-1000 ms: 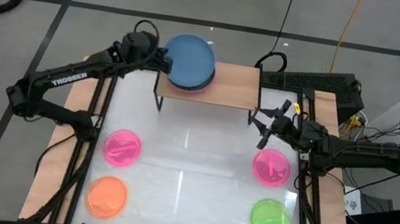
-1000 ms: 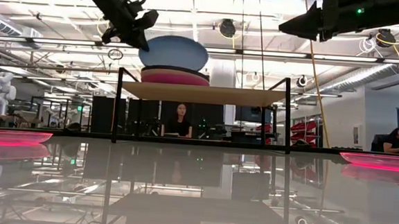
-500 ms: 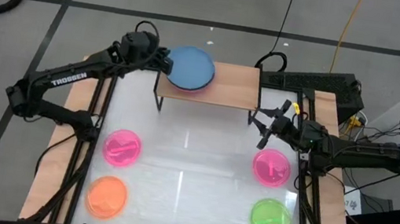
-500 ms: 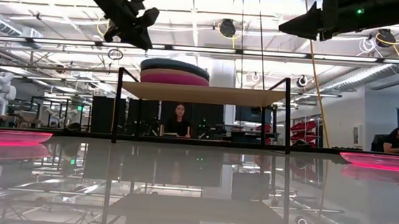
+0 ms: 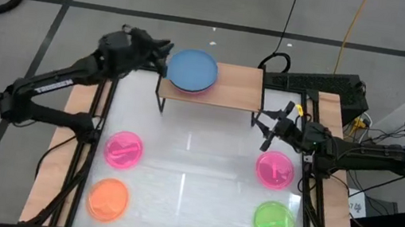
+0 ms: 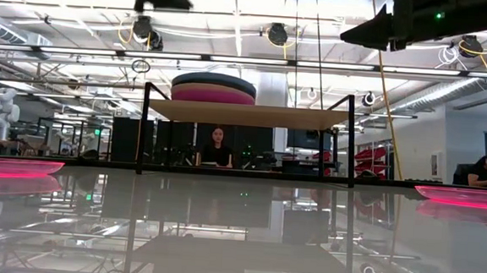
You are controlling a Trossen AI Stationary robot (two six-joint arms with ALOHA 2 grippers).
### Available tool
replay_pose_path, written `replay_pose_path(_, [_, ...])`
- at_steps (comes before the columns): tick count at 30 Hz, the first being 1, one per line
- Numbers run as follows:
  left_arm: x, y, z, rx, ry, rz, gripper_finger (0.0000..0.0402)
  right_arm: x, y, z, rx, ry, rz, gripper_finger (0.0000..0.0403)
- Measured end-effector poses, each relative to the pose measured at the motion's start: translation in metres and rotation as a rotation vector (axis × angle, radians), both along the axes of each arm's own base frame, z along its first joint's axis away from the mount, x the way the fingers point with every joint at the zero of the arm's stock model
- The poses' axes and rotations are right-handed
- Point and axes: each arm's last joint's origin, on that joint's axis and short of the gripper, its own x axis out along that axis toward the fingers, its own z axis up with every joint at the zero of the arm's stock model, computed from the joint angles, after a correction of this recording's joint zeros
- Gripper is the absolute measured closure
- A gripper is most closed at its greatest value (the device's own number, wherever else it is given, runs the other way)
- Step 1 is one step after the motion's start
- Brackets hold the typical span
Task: Place and stack plates onto a shelf
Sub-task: Put the right pink plate on the shelf
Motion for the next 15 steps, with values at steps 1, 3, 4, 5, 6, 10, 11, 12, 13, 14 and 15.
replay_pose_path(1, [-0.003,-0.008,0.008,0.042,-0.024,-0.026,0.0314,0.000,0.000,0.000,0.000,0.004,0.000,0.0259])
replay_pose_path(3, [-0.008,-0.024,0.017,0.094,-0.043,-0.068,0.0314,0.000,0.000,-0.001,0.002,0.003,0.000,0.0259])
replay_pose_path(4, [-0.010,-0.031,0.018,0.106,-0.052,-0.084,0.0314,0.000,0.000,-0.003,0.003,0.001,0.000,0.0259])
replay_pose_path(5, [-0.011,-0.037,0.015,0.109,-0.057,-0.098,0.0314,0.000,0.000,-0.005,0.003,0.000,0.000,0.0259])
replay_pose_path(6, [-0.011,-0.043,0.010,0.106,-0.062,-0.114,0.0314,-0.001,0.000,-0.007,0.003,0.002,0.000,0.0259])
replay_pose_path(10, [0.000,-0.060,-0.038,0.079,-0.089,-0.189,0.0314,-0.001,0.000,-0.015,0.008,0.020,-0.001,0.0259])
replay_pose_path(11, [0.003,-0.064,-0.053,0.067,-0.106,-0.205,0.0314,-0.002,0.000,-0.017,0.014,0.021,-0.001,0.0259])
replay_pose_path(12, [0.004,-0.067,-0.067,0.059,-0.130,-0.220,0.0314,-0.002,0.000,-0.018,0.022,0.021,-0.001,0.0259])
replay_pose_path(13, [0.006,-0.070,-0.079,0.060,-0.166,-0.232,0.0314,-0.002,0.000,-0.019,0.033,0.012,-0.002,0.0259])
replay_pose_path(14, [0.006,-0.074,-0.089,0.068,-0.212,-0.245,0.0314,-0.002,0.000,-0.019,0.051,-0.008,-0.002,0.0259])
replay_pose_path(15, [0.006,-0.077,-0.098,0.077,-0.250,-0.258,0.0314,-0.002,0.000,-0.019,0.075,-0.037,-0.002,0.0259])
